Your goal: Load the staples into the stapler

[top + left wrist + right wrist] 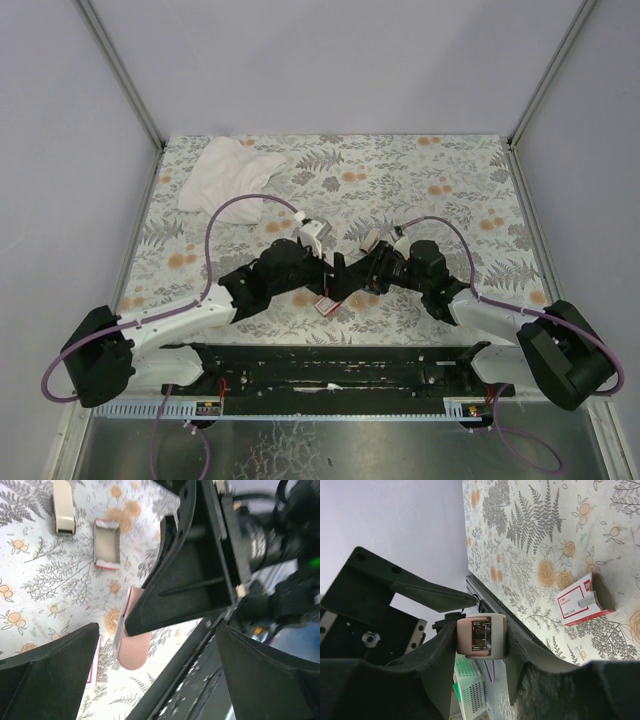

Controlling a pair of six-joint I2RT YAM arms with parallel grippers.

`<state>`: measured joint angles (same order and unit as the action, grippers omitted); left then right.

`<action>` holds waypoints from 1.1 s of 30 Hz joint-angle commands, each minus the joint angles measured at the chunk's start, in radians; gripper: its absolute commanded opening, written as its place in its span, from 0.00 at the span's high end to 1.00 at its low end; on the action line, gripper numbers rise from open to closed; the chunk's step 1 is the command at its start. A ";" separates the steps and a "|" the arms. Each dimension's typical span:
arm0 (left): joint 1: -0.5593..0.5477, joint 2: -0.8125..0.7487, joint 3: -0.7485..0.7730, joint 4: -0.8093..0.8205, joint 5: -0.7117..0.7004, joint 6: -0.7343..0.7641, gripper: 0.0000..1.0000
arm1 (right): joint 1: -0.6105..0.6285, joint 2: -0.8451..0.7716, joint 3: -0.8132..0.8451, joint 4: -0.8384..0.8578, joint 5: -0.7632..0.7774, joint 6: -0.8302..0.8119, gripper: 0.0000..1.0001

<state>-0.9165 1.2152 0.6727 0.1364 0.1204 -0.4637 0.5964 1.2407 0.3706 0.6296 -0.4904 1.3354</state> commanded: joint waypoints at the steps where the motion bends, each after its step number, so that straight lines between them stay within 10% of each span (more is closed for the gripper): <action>1: 0.069 -0.077 -0.019 0.057 0.032 -0.226 0.00 | 0.005 -0.039 0.007 0.095 -0.009 -0.015 0.75; 15: 0.196 -0.164 -0.215 0.349 0.300 -0.653 0.01 | 0.005 -0.124 0.070 0.124 -0.068 -0.079 0.75; 21: 0.198 -0.131 -0.219 0.453 0.408 -0.690 0.16 | 0.005 -0.133 0.096 0.131 -0.109 -0.084 0.75; 28: 0.199 -0.104 -0.188 0.463 0.452 -0.671 0.43 | 0.005 -0.123 0.119 0.147 -0.156 -0.076 0.75; 33: 0.198 -0.089 -0.188 0.488 0.466 -0.678 0.94 | 0.006 -0.111 0.118 0.168 -0.170 -0.063 0.75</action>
<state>-0.7219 1.1198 0.4637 0.5362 0.5499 -1.1397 0.5957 1.1301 0.4408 0.7219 -0.6147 1.2659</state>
